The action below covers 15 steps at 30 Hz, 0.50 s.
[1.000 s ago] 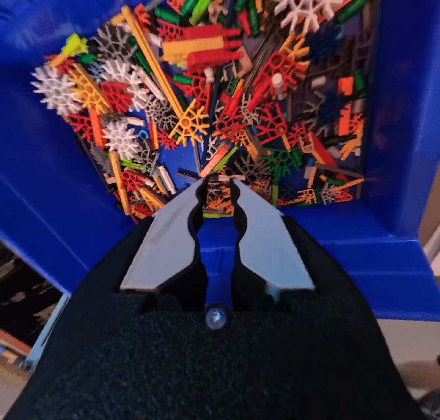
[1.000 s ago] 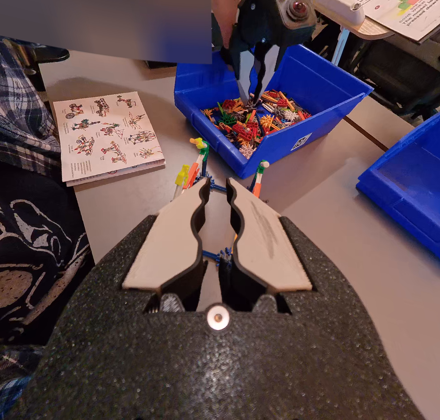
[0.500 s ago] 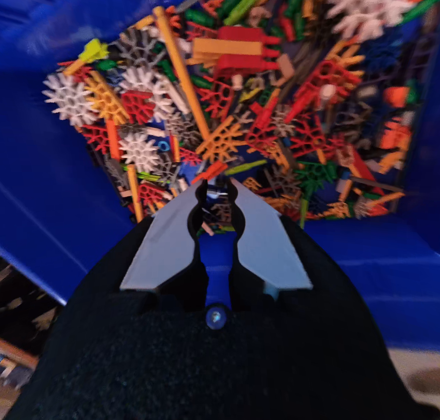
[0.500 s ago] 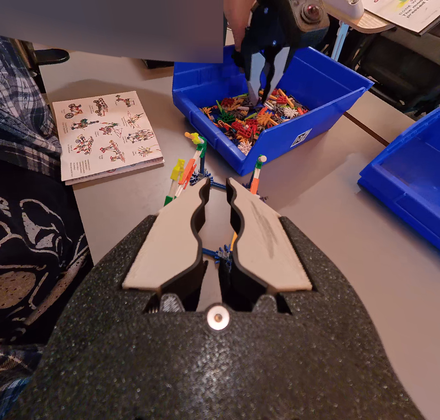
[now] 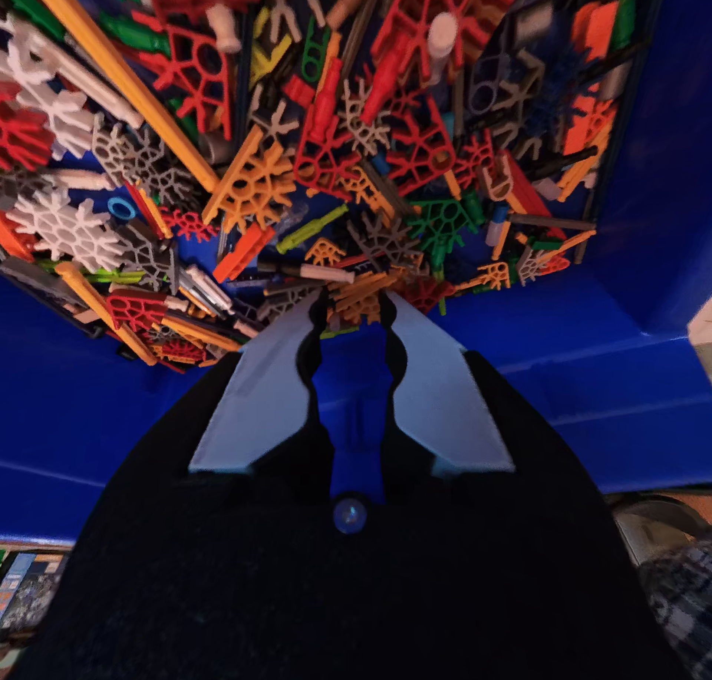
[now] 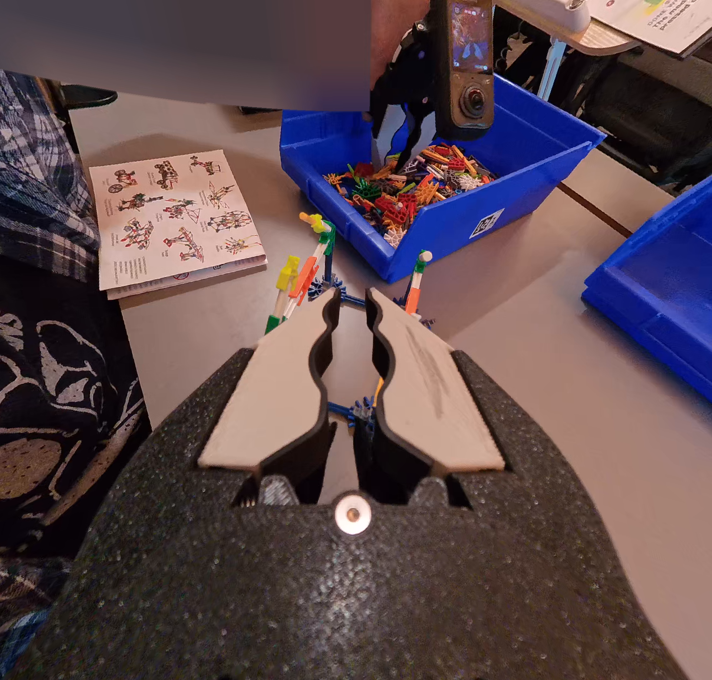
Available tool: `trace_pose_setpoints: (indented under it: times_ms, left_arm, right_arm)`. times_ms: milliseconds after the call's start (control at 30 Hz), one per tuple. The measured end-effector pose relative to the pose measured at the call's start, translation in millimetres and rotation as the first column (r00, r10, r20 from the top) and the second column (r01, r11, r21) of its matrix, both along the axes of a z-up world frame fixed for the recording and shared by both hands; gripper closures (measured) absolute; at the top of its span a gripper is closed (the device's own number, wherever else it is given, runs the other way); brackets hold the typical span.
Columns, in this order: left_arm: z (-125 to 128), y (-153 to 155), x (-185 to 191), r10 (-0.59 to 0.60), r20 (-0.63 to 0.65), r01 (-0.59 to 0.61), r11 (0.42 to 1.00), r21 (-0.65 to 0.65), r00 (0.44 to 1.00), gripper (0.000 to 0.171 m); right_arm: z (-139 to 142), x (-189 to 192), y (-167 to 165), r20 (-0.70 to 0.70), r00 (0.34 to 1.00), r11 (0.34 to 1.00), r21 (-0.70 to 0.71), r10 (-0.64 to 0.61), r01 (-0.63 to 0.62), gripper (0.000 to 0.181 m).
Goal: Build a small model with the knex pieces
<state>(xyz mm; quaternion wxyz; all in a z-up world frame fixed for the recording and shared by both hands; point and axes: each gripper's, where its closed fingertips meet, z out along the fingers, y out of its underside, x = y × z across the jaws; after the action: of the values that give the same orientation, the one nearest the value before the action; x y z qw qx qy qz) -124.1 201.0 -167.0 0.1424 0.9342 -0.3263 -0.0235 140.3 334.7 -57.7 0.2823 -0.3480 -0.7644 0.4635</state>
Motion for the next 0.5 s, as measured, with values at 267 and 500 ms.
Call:
trace_pose_setpoints:
  times_ms: [267,500]
  left_arm:
    - [-1,0,-1,0.005,0.007,-0.005,1.0,-0.013,1.0,0.144]
    - [-3,6,-3,-0.05,-0.003,0.05,0.999,-0.005,0.999,0.16]
  right_arm:
    - [0,0,2,-0.007,1.0,1.0,-0.01,0.001,-0.001,0.169]
    - [0,2,8,-0.009,1.0,1.0,-0.016,-0.014,0.014,0.17]
